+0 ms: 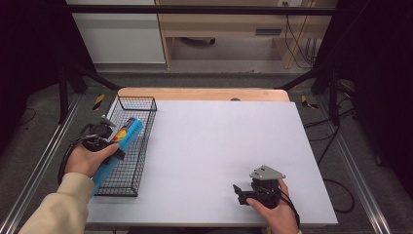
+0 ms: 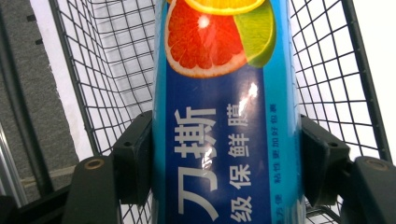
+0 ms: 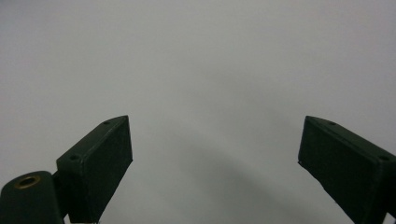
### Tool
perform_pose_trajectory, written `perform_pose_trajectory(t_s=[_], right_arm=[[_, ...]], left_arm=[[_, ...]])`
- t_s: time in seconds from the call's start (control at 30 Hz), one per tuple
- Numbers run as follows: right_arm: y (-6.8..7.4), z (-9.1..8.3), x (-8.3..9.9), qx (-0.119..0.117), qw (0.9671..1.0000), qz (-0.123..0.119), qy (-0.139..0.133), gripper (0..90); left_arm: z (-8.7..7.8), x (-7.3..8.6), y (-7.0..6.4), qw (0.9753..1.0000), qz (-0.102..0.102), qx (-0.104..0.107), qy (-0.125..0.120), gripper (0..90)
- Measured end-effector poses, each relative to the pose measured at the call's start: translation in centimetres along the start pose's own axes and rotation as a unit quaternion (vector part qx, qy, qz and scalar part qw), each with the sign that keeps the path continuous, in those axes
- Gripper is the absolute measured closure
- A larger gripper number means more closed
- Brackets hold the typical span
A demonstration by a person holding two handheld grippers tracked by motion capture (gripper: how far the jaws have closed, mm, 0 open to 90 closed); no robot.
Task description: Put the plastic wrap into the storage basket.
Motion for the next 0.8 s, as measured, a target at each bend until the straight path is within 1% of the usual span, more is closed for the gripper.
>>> perform_pose_trajectory(t_s=[0.1,0.23,0.4,0.53,0.63,0.77,0.8], right_arm=[[-0.03,0.00,0.00,0.000,1.0000,-0.001,0.000,10.2],[-0.08,-0.01,0.00,-0.001,1.0000,-0.003,-0.001,10.2],[0.00,0.00,0.01,-0.001,1.0000,-0.003,0.000,10.2],[0.01,0.05,0.02,-0.002,1.0000,-0.004,0.001,10.2],[0.04,0.04,0.03,-0.001,1.0000,-0.003,0.001,10.2],[0.03,0.03,0.03,-0.001,1.0000,-0.004,0.001,10.2],[0.03,0.04,0.03,-0.002,1.0000,-0.004,0.001,10.2]], left_arm=[[0.13,-0.12,-0.09,1.0000,0.002,-0.001,0.006,31.9],[0.19,-0.17,0.04,1.0000,-0.001,-0.001,0.005,31.9],[0.23,-0.19,0.04,1.0000,0.000,0.001,0.008,31.9],[0.35,-0.31,-0.01,0.9999,0.005,0.001,0.014,31.8],[0.46,-0.37,-0.03,0.9999,0.003,0.001,0.016,31.8],[0.58,-0.49,0.02,0.9997,0.006,0.002,0.022,31.8],[0.64,-0.53,-0.01,0.9998,0.003,0.001,0.022,31.8]])
Point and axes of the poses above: each handheld gripper's, and its own axes: z roughly forward along the jaws, x roughly out of its underside, y roughly to its left, the point moved 4 cm from there along z, roughly forward along the jaws, and after that the axes turned 1 degree about z, right-handed, at the moved point
